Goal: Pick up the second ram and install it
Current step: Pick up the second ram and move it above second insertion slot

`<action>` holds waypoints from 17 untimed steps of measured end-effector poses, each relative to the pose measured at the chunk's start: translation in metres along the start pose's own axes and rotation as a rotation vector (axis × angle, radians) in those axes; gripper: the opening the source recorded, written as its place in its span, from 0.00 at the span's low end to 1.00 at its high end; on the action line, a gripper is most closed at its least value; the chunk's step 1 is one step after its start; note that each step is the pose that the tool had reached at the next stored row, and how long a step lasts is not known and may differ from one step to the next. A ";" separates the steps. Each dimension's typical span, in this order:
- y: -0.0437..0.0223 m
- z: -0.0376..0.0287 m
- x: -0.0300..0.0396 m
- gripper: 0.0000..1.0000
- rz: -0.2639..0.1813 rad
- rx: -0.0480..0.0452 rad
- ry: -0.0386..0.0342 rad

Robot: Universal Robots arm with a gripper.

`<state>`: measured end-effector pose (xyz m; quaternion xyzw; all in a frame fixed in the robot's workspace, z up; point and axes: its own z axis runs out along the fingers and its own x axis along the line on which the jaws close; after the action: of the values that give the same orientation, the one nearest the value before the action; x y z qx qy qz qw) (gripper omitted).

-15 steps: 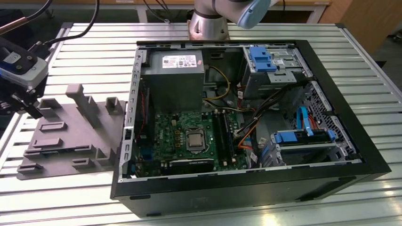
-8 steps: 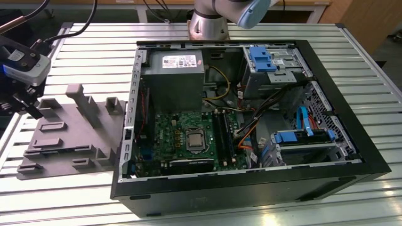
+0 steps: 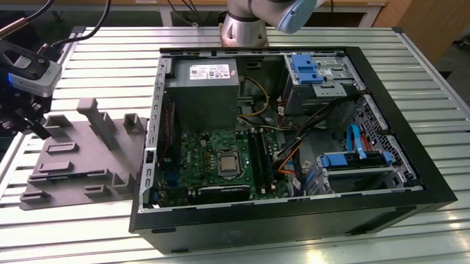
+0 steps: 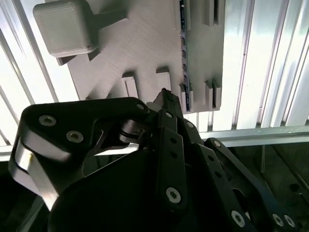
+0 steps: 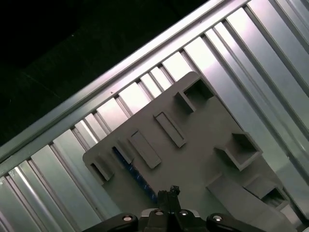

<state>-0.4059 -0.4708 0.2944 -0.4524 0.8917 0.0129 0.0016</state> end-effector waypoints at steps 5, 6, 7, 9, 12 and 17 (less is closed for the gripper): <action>0.0000 0.0005 0.0000 0.11 -0.051 -0.0007 0.0012; 0.0000 0.0006 0.0000 0.11 -0.062 -0.0008 0.0014; 0.0000 0.0006 0.0000 0.11 -0.072 -0.0010 0.0017; 0.0000 0.0008 0.0000 0.11 -0.091 -0.0012 0.0022; 0.0000 0.0010 0.0000 0.11 -0.121 -0.0015 0.0029; 0.0000 0.0014 0.0000 0.11 -0.169 -0.0022 0.0040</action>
<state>-0.4059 -0.4708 0.2931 -0.5260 0.8504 0.0128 0.0003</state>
